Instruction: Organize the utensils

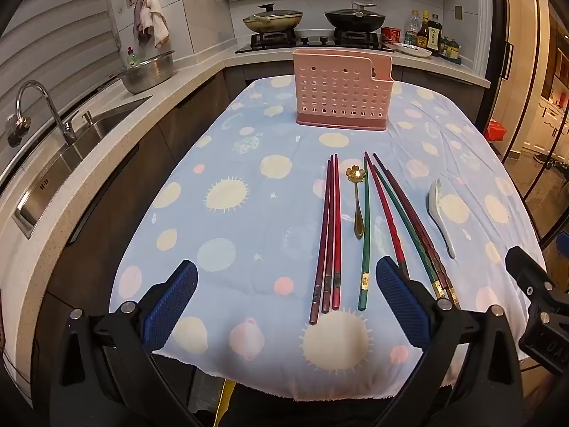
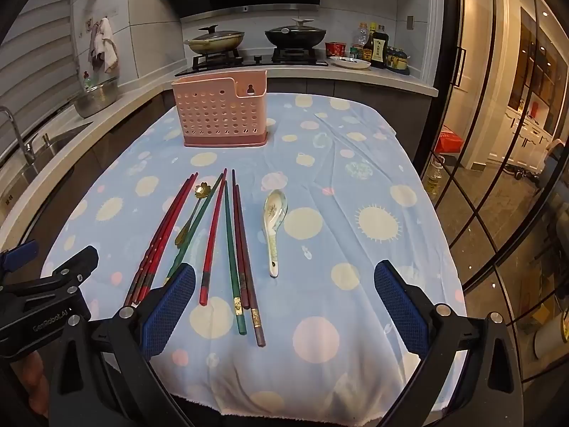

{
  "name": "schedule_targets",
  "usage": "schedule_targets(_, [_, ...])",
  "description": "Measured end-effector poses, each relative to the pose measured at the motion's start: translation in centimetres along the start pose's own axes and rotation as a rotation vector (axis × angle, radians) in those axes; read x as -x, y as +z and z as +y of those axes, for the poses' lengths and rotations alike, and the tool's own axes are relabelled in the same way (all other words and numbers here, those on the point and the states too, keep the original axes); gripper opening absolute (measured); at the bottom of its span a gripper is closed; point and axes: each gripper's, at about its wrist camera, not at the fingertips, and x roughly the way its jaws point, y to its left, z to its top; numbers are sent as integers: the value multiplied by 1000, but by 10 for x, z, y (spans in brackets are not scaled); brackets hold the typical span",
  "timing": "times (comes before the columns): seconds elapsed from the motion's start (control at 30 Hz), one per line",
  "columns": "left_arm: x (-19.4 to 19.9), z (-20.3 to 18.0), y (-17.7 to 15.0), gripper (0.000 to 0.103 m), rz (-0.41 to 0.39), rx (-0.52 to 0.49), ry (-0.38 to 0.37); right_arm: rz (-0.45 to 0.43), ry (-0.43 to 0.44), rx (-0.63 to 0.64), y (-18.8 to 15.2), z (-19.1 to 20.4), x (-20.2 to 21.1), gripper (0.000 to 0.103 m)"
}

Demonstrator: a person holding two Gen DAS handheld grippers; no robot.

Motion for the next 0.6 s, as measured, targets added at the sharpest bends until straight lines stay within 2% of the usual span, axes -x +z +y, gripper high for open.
schedule_targets(0.6, [2, -2, -6, 96, 0, -10, -6, -21, 3, 1, 0, -3, 7, 97])
